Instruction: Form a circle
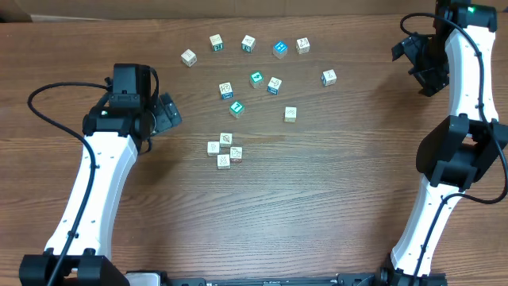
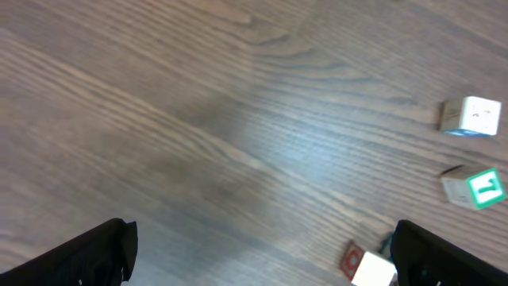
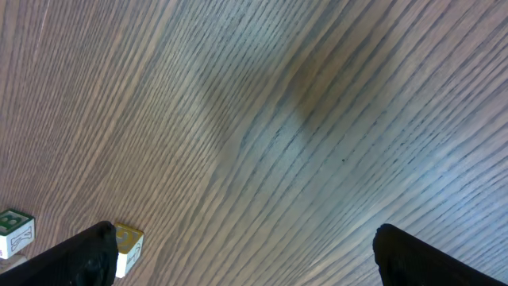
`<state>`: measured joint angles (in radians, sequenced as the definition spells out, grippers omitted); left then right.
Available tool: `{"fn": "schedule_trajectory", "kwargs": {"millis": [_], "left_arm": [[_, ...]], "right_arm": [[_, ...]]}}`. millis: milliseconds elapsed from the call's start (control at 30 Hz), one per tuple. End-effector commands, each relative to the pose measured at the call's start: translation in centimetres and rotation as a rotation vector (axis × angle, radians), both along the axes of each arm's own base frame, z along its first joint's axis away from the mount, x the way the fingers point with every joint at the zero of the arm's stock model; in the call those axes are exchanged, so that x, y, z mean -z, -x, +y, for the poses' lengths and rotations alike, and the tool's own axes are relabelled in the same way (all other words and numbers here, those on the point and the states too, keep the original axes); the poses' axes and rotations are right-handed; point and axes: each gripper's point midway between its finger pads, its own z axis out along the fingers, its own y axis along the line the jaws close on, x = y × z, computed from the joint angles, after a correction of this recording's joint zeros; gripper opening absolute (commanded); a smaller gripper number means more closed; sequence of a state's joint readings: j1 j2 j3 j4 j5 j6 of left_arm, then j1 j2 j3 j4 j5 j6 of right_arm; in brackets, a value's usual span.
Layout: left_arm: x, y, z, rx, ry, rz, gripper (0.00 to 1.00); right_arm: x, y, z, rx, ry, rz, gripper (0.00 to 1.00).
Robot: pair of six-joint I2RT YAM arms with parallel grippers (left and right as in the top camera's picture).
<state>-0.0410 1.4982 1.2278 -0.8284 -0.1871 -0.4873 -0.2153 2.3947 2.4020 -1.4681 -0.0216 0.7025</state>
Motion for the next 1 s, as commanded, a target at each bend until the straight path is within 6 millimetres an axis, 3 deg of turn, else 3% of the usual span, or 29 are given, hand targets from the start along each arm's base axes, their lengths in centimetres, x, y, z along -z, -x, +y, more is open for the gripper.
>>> {"fn": "schedule_trajectory", "kwargs": {"millis": [0,367,600,700,967], "left_arm": [[-1.4,0.1,1.1,-0.020,-0.049,-0.025,1.00],[0.0,0.1,0.9,0.050,-0.079,-0.011,1.00],[0.9,-3.1,-3.8,0.409,-0.045,-0.153,1.00],[2.2,-3.0,-5.3,0.519,-0.048,-0.173,1.00],[7.2,-0.9,-5.5,0.555,-0.052,-0.143,1.00]], "right_arm": [[-1.8,-0.3,-0.2,-0.001,0.012,-0.044,1.00],[-1.8,-0.3,-0.2,-0.001,0.012,-0.044,1.00],[-1.8,-0.3,-0.2,-0.001,0.012,-0.044,1.00],[-1.8,-0.3,-0.2,-0.001,0.012,-0.044,1.00],[-1.8,-0.3,-0.2,-0.001,0.012,-0.044,1.00]]}}
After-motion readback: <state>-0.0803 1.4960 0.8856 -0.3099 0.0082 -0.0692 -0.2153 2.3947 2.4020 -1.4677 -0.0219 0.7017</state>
